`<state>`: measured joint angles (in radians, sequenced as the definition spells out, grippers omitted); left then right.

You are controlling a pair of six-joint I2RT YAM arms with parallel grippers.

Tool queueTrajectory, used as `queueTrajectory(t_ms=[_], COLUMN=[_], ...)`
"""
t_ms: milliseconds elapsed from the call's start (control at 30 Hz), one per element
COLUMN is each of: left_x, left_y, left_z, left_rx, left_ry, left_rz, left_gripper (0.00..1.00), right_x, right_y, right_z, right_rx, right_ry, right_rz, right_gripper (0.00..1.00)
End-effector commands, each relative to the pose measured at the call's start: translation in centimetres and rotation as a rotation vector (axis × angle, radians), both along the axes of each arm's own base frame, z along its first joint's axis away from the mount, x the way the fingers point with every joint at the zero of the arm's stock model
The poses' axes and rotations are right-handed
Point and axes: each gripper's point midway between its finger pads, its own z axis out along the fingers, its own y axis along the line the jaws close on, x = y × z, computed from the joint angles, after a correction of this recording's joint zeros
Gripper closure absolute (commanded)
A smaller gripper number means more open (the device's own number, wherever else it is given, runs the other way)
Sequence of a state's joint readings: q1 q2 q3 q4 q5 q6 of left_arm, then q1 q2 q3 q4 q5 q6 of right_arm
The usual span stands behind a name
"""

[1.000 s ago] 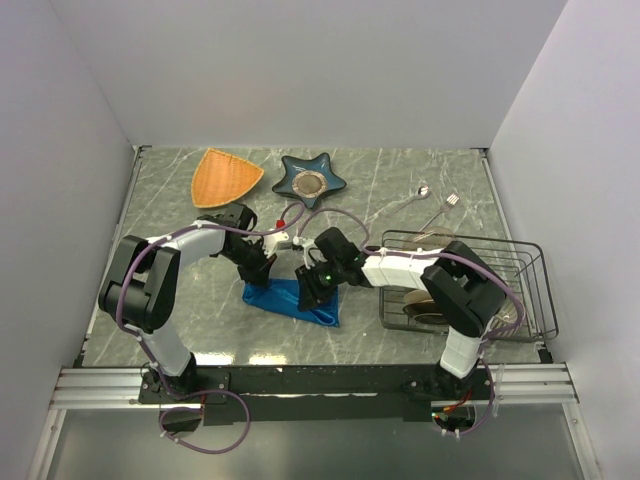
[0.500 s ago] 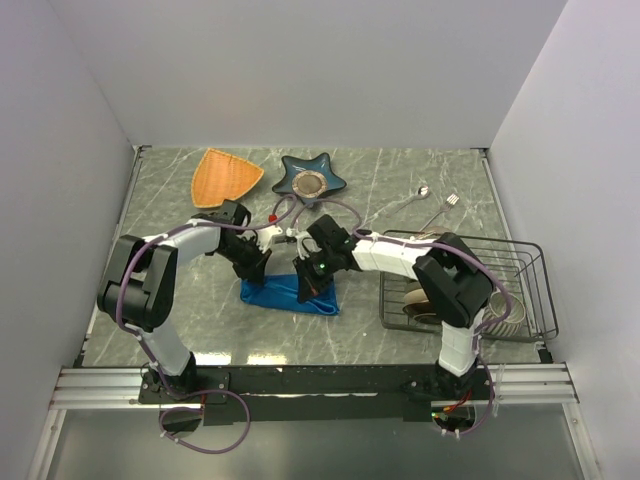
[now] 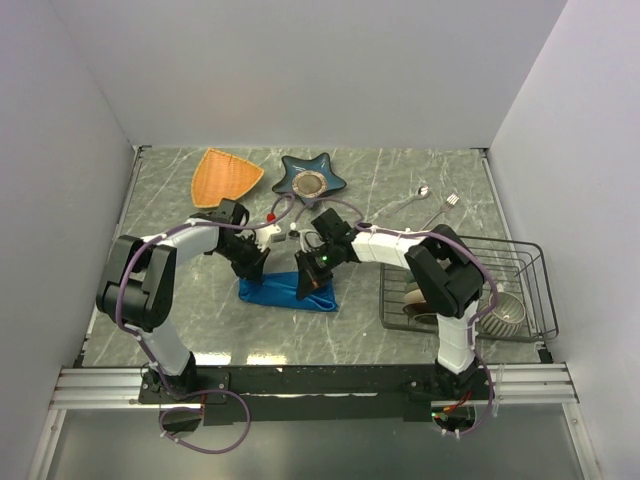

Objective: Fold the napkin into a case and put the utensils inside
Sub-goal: Stuff the top corner of the smaller-rectangle-folded napkin into the folded napkin.

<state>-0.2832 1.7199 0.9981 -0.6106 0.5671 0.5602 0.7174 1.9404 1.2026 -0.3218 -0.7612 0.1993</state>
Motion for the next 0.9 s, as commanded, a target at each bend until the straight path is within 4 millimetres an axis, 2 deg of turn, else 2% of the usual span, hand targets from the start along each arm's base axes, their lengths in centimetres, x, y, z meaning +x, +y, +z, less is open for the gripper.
queueTrajectory(t_ms=[0,133,267,467,667,800,867], left_x=[-1.2,-1.2,-1.3,-0.9,-0.8,-0.4,0.0], left_y=[0.2,0.1,0.2,0.1,0.0,0.1,0.1], left_z=[-1.6,-1.5,-1.6,-1.3,-1.3,-0.5,-0.1], left_rx=[0.046,0.040,0.040,0.037,0.037,0.035,0.032], left_ry=[-0.017,-0.018,-0.020,-0.035,-0.040,-0.073,-0.091], left_rz=[-0.132,-0.135,-0.140,-0.137,-0.135,-0.132,-0.125], left_gripper=[0.99,0.99,0.99,0.99,0.99,0.99,0.99], right_x=[2.7,3.4,3.9,3.5,3.3,3.4,3.2], right_y=[0.5,0.8,1.1,1.4,1.3,1.2,1.0], right_z=[2.5,2.7,2.8,2.9,0.7,-1.5,-2.0], right_rx=[0.091,0.110,0.108,0.098,0.040,-0.012,-0.033], right_ry=[-0.095,-0.127,-0.087,-0.018,0.095,0.150,0.181], right_rz=[-0.087,-0.091,-0.077,-0.025,-0.007,-0.003,-0.007], right_gripper=[1.00,1.00,1.00,1.00,1.00,1.00,1.00])
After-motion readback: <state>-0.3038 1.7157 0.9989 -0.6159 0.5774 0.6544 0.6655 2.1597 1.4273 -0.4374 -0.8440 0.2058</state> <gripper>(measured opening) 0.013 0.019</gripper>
